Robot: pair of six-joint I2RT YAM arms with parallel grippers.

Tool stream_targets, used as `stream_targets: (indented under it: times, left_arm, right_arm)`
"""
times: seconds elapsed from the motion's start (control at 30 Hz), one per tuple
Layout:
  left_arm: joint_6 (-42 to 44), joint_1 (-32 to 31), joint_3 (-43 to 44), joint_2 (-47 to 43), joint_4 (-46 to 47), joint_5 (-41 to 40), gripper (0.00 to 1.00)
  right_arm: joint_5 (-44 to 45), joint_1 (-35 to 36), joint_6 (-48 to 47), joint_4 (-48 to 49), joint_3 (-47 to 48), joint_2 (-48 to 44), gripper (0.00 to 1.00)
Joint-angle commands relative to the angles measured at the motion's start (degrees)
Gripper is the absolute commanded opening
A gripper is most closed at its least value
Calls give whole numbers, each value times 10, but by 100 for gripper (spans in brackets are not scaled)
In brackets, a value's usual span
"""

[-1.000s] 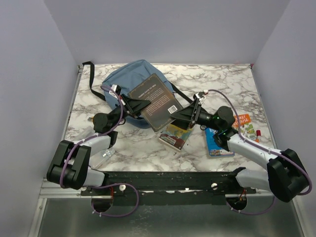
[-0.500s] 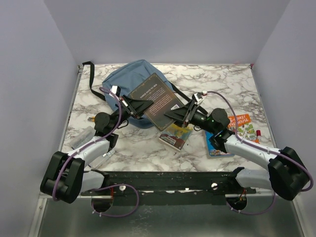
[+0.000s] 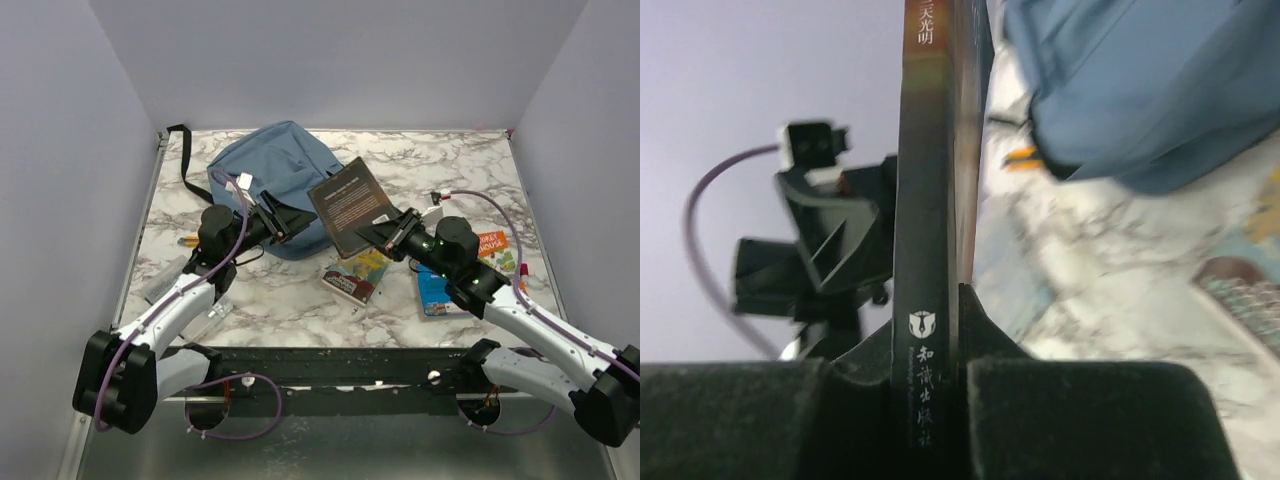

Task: Pack the student bag
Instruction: Pick up the book from the center of the board, then place the book in the student bag.

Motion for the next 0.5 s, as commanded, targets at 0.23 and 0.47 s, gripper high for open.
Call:
stream_targets:
  times: [0.23, 0.47]
  left_arm:
    - [457, -5, 276, 87, -625, -173, 76]
    - [431, -12, 342, 133, -709, -248, 68]
  right_arm:
    - [61, -22, -189, -232, 100, 3, 0]
    - [51, -24, -171, -214, 79, -10, 1]
